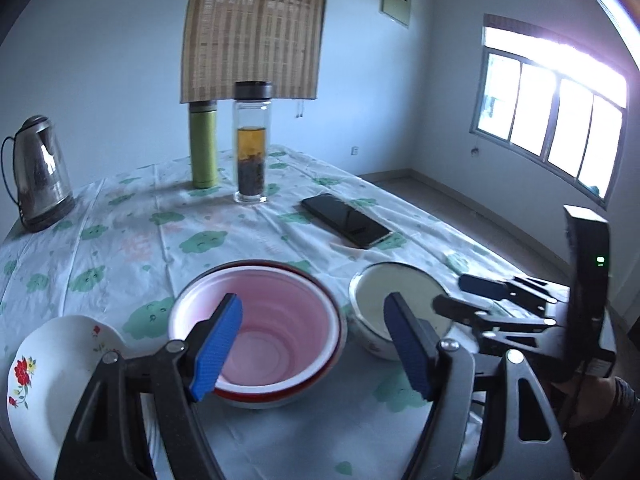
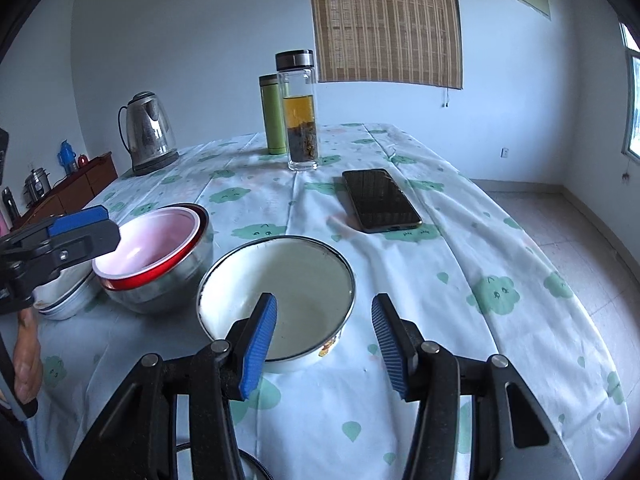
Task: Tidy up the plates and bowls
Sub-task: 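Move both grippers to the white enamel bowl's rim, then close both grippers on the white enamel bowl's rim and lift it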
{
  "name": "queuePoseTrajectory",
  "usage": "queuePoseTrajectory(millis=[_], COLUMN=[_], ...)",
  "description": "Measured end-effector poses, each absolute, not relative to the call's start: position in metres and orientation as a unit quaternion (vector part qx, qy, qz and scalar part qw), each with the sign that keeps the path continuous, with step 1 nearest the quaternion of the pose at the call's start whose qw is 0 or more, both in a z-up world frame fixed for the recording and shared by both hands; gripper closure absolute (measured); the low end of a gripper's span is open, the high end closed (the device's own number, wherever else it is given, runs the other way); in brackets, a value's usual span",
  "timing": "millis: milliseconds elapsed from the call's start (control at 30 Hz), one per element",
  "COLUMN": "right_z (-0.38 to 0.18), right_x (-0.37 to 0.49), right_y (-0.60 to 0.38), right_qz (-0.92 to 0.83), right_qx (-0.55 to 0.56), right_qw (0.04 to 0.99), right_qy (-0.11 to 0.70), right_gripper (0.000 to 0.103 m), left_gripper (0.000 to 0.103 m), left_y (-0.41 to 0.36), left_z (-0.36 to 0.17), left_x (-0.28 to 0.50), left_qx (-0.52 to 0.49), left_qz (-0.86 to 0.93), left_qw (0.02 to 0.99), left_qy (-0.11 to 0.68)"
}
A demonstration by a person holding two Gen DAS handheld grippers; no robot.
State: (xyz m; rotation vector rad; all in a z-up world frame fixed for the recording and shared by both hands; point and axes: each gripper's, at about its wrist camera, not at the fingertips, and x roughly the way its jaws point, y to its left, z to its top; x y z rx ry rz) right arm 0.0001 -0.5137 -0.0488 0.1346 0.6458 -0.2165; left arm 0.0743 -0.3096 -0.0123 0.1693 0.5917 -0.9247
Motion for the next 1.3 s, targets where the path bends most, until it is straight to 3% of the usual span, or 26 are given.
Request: queuePoseTrajectory(millis=[267, 300, 367, 400, 600, 1300], right_z=[-0.057, -0.057, -0.058, -0.059, -0.063, -0.061], right_x=[0.011, 0.013, 0.017, 0.019, 0.023, 0.022], right_y=[-0.526, -0.529, -0.533, -0.534, -0.535, -0.541], right_qz=[-0.109, -0.109, -0.105, -0.101, -0.090, -0.084], right_qx=[0.080, 0.084, 0.089, 0.091, 0.090, 0.080], right_qw=[0.932, 0.930, 0.928, 0.927, 0.926, 0.926], right_qy=[0.337, 0.341, 0.346, 0.349, 0.356, 0.359], right_gripper=[0.051, 0.055, 0.066, 0.066, 0.083, 0.084], left_gripper=[0.030, 0.030, 0.035, 0.036, 0.061, 0.059], left_y=[-0.348, -0.353, -0.357, -0.359, -0.371, -0.402], left_z=[-0.024, -0.027, -0.030, -0.032, -0.043, -0.051], left_x=[0.056, 0.057, 0.054, 0.053, 0.053, 0.070], left_qx=[0.112, 0.114, 0.115, 0.117, 0.114, 0.119], left_qz=[-0.451, -0.450, -0.454, -0.456, -0.477, -0.420], left_qw=[0.830, 0.828, 0.822, 0.819, 0.792, 0.809], left_qy=[0.308, 0.316, 0.325, 0.328, 0.363, 0.393])
